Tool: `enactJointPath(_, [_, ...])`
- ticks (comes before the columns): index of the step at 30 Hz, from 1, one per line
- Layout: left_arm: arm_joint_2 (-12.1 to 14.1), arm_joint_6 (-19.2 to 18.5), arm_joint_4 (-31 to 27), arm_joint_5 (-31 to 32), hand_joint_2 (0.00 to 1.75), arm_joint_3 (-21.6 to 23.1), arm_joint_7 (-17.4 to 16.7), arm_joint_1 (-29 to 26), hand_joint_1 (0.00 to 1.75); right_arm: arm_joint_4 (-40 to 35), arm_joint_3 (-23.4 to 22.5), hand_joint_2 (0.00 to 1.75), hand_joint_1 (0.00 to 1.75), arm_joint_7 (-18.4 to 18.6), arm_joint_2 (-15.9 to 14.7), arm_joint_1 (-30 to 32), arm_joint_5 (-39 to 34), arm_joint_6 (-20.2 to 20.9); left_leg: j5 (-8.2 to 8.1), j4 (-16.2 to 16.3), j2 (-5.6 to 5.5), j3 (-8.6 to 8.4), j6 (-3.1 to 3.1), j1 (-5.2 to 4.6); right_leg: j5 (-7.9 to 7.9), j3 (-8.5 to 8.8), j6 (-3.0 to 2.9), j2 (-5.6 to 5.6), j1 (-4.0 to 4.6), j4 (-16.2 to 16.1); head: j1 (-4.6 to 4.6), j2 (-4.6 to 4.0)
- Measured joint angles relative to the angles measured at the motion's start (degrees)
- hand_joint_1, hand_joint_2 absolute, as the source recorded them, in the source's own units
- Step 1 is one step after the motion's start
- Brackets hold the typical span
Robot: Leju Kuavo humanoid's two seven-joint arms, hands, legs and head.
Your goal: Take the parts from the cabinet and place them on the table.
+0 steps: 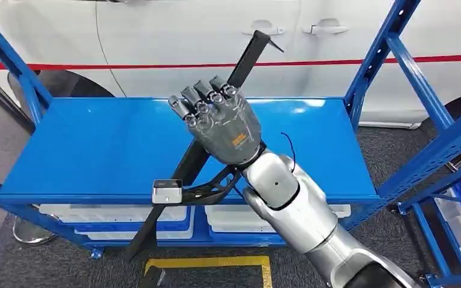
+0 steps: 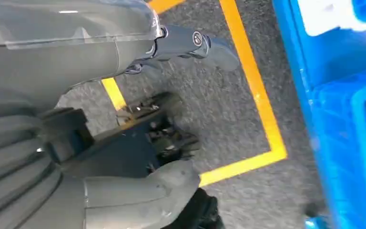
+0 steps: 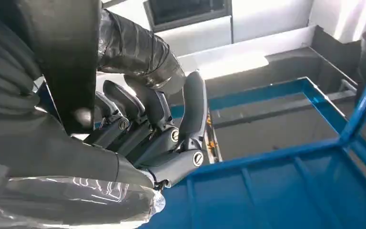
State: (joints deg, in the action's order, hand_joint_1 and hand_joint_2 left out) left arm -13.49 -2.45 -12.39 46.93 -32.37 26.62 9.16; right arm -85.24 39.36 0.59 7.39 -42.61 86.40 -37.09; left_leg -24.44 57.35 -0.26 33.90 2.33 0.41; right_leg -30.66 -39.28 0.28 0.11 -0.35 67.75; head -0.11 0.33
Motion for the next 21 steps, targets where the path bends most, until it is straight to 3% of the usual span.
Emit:
enactJointPath(2, [0.0,0.0,0.0,0.0,1.75,0.0,0.0,-0.1,0.0,0.1,0.2,1.75,1.75,0.0,0.0,0.2,0.0,0.0,-0.11,0.2,0.01,0.11,0.05,-0.05,-3.12,-3.85,0.16,-0.02,-0.04,7.9,0.02,0.0])
enactJointPath(3, [0.0,0.0,0.0,0.0,1.75,0.1,0.0,-0.2,0.0,0.2,0.3,1.75,1.75,0.0,0.0,0.2,0.0,0.0,-0.16,0.3,0.0,0.18,0.0,-0.06,-2.73,-4.49,0.24,-0.04,-0.04,9.0,-0.02,0.0])
enactJointPath(4, [-0.1,0.0,0.0,0.0,1.75,0.1,0.0,-0.3,0.0,0.2,0.4,1.75,1.75,0.0,0.0,0.2,0.0,0.0,-0.23,0.4,-0.04,0.19,-0.06,-0.06,-1.04,-3.6,0.21,-0.05,-0.05,7.2,0.02,0.0])
enactJointPath(5, [-0.2,0.0,0.0,0.0,1.75,0.2,0.0,-0.3,0.0,0.2,0.5,1.75,1.75,0.0,0.0,0.1,0.0,0.0,-0.38,0.7,-0.08,0.17,-0.13,-0.05,1.27,-1.63,0.11,-0.05,-0.05,3.4,0.0,0.0])
enactJointPath(6, [-0.3,0.0,0.0,0.0,1.75,0.3,0.0,-0.3,0.0,0.2,0.6,1.75,1.75,0.0,0.0,0.0,0.0,0.0,-0.6,1.0,-0.15,0.17,-0.3,-0.02,3.71,0.95,-0.04,-0.06,-0.06,-1.6,0.0,0.0])
enactJointPath(7, [-0.3,0.0,0.0,0.0,1.75,0.3,0.0,-0.3,0.0,0.2,0.6,1.75,1.75,0.0,0.0,0.0,0.0,0.0,-0.92,1.4,-0.21,0.18,-0.56,-0.02,5.01,3.24,-0.26,-0.09,-0.06,-6.4,0.02,0.0])
enactJointPath(8, [-0.3,0.0,0.0,0.0,1.75,0.4,0.0,-0.2,0.0,0.2,0.7,1.75,1.75,0.0,0.0,-0.1,0.0,0.0,-1.09,1.6,-0.19,0.51,-0.85,-0.34,3.96,3.66,-0.54,-0.04,0.14,-6.8,0.0,0.0])
enactJointPath(11, [-0.3,0.0,0.0,0.0,1.75,0.4,0.0,-0.3,0.0,0.2,0.8,1.75,1.75,0.0,0.0,-0.2,0.0,0.0,-0.96,1.6,-0.16,0.65,-1.51,-0.34,4.45,3.3,-1.18,0.33,0.36,-7.1,-0.04,0.0])
enactJointPath(13, [-0.3,0.0,0.0,0.0,1.75,0.4,0.0,-0.3,0.0,0.2,0.9,1.75,1.75,0.0,0.1,-0.2,0.0,0.0,-1.92,2.6,-0.08,0.92,-2.1,-0.22,4.72,3.62,-1.76,0.18,-0.11,-7.6,-0.04,0.0])
enactJointPath(14, [-0.3,0.0,0.0,0.0,1.75,0.5,0.0,-0.3,0.0,0.2,0.9,1.75,1.75,0.0,0.1,-0.2,0.0,0.0,-3.6,4.8,-0.07,1.89,-2.42,-0.19,4.69,3.65,-2.04,0.13,-0.14,-7.7,-0.02,0.0])
enactJointPath(16, [-0.3,0.0,0.0,0.0,1.75,0.5,0.0,-0.3,0.0,0.2,0.9,1.75,1.75,0.0,0.1,-0.2,0.0,0.0,-7.77,13.4,-0.06,5.81,-2.84,-0.06,4.61,3.64,-2.26,0.01,-0.04,-7.6,-0.02,0.0])
enactJointPath(17, [-0.3,0.0,0.0,0.0,1.75,0.5,0.0,-0.4,0.0,0.3,0.9,1.75,1.75,0.0,0.1,-0.2,0.0,0.0,-8.94,17.2,-0.06,7.64,-2.95,-0.06,4.58,3.63,-2.3,-0.03,0.02,-7.6,-0.02,0.0])
enactJointPath(18, [-0.3,0.0,0.0,0.0,1.75,0.5,0.0,-0.5,0.0,0.3,1.0,1.75,1.75,0.0,0.1,-0.2,0.0,0.0,-8.92,19.1,-0.06,8.72,-2.96,-0.06,4.57,3.65,-2.31,-0.02,0.06,-7.6,-0.04,0.0])
enactJointPath(19, [-0.3,0.0,0.0,0.0,1.75,0.5,0.0,-0.5,0.0,0.4,1.1,1.75,1.75,0.0,0.1,-0.2,0.0,0.0,-7.5,18.0,-0.06,8.36,-2.78,-0.07,4.54,3.71,-2.36,0.03,0.14,-7.6,-0.02,0.0])
enactJointPath(21, [-0.3,0.0,0.0,0.0,1.75,0.5,0.0,-0.5,0.0,0.4,1.1,1.75,1.75,0.0,0.2,-0.2,0.0,0.0,-2.46,9.5,-0.07,4.46,-2.06,-0.19,4.44,4.04,-2.37,0.15,0.26,-7.6,-0.02,0.0])
